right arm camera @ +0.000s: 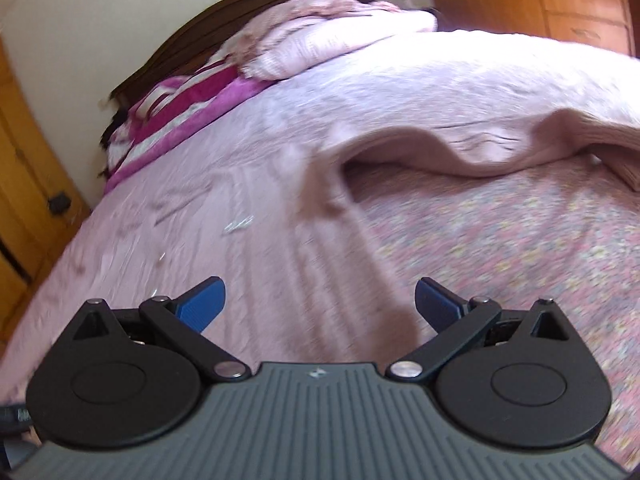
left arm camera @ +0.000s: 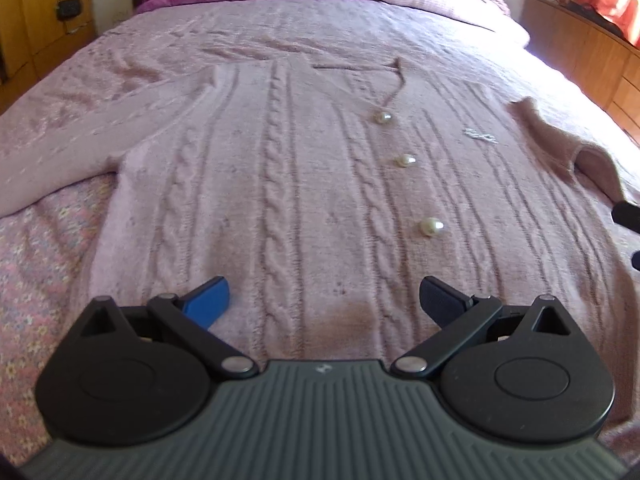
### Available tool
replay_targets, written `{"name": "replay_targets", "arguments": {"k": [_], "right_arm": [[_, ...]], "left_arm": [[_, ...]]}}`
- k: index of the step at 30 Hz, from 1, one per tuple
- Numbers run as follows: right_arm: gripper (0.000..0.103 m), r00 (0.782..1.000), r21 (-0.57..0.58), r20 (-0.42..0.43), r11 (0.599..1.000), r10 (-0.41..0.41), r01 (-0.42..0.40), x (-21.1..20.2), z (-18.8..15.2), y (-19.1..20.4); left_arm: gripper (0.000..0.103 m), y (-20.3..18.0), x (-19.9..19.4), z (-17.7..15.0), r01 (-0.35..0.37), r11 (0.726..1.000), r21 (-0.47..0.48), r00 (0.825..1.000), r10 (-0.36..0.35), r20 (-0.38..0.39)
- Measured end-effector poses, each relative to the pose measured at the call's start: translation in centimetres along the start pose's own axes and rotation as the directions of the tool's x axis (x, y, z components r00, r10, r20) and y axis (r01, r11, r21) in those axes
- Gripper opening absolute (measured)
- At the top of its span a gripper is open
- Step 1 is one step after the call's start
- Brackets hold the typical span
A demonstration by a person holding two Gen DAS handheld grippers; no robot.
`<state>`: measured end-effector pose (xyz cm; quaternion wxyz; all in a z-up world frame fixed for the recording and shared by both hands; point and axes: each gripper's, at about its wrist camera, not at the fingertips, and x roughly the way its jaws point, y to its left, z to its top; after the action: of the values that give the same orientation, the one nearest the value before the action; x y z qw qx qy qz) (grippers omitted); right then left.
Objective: Fold small clothes
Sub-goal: 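Move the right tool to a cardigan sleeve cuff and close on it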
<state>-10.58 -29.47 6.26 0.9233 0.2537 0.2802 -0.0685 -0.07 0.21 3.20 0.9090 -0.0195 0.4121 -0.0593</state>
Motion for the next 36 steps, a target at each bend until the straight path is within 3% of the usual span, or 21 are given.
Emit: {"name": "replay_targets", "arguments": {"k": [8,17,22,30,32,36], "right_arm": [[0.103,0.998,0.130,-0.018,0.989,-0.062,0.064,2.0,4.8,-6.6],[0.103,0.987,0.197,0.064,0.972,-0.145,0.130,4.5,8.5,-12.7],[0.103,0.986,0.260,0.098,0.960,-0.137,0.108,5.7,9.4,-15.3],[0.103,0.981,0.336,0.157,0.940,-0.116,0.057,7.1,10.1,-17.2],[0.100,0.977,0.343,0.170,0.937,-0.125,0.060,7.2,10.2,-17.4],[0.072,0.969,0.359,0.164,0.926,-0.187,0.118,7.3,10.5,-17.9]], "left_arm": [[0.103,-0.2,0.9,1.4,0.001,1.000,-0.021,1.000,-0.001,-0.026],[0.103,-0.7,3.0,1.4,-0.052,0.998,0.021,0.997,0.053,-0.056],[0.103,-1.5,3.6,1.1,-0.076,0.994,0.079,0.996,0.079,-0.038],[0.103,-1.4,3.8,1.0,-0.070,0.994,0.086,0.997,0.073,-0.030],[0.103,-1.4,3.8,1.0,-0.073,0.994,0.086,0.997,0.076,-0.029],[0.103,-1.5,3.8,0.9,-0.076,0.993,0.087,0.997,0.078,-0.023]]}}
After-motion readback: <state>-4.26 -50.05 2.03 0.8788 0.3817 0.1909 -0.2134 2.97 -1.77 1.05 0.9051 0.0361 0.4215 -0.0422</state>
